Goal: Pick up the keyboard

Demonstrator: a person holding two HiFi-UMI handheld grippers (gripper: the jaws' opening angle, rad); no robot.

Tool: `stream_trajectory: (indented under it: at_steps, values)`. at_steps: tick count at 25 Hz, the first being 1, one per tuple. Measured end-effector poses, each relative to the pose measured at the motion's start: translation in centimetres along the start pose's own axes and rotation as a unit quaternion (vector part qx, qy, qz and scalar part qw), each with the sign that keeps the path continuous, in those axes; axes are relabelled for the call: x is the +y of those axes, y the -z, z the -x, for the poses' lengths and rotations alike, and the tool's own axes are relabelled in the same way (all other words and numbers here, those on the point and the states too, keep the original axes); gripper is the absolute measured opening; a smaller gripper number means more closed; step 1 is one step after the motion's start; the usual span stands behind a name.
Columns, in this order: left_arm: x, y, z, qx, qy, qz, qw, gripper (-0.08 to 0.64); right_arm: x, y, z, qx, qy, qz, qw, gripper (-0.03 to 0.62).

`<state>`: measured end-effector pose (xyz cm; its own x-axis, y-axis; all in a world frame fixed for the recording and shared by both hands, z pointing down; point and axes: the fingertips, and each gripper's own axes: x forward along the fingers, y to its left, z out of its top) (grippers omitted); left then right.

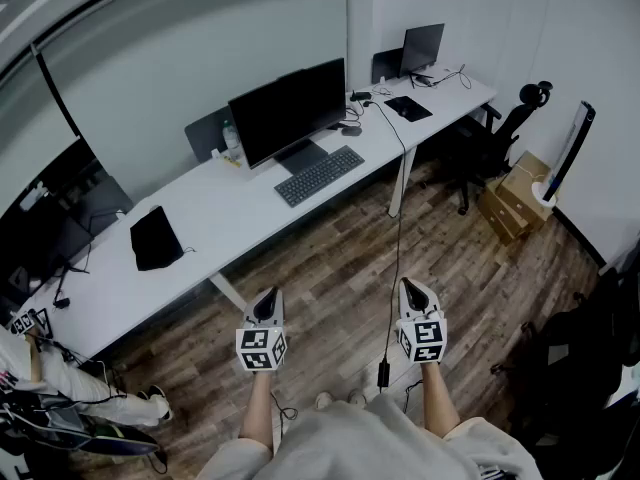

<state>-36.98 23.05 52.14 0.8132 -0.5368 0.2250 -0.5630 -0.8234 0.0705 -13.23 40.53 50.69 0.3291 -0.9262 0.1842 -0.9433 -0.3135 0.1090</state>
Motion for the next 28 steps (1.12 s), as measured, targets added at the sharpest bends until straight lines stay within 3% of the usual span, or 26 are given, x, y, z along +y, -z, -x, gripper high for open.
stream_trajectory:
  at_steps: [14, 20, 22, 24, 28]
  values:
    - [-0.4, 0.2, -0.1, 0.000, 0.001, -0.003, 1.0000, 0.012, -0.5, 0.4, 0.3, 0.002, 0.005, -0.002, 1.000, 0.000]
    - [-1.1, 0.0, -0.2, -0.009, 0.021, 0.003, 0.9997, 0.025, -0.8, 0.4, 0.4, -0.012, 0.000, -0.015, 1.000, 0.008]
    - [-1.4, 0.0, -0.3, -0.011, 0.035, 0.007, 0.9993, 0.197, -0.3, 0.7, 0.0, -0.012, -0.027, -0.026, 0.999, 0.204]
    - [-1.6, -0.1, -0.6, -0.012, 0.042, 0.006, 0.9990, 0.278, 0.0, 1.0, -0.5, -0.010, -0.039, -0.027, 0.999, 0.380]
    - [-1.9, -0.2, -0.6, -0.014, 0.041, -0.003, 0.9991, 0.291, -0.2, 1.2, -0.7, -0.007, -0.036, -0.023, 0.999, 0.403]
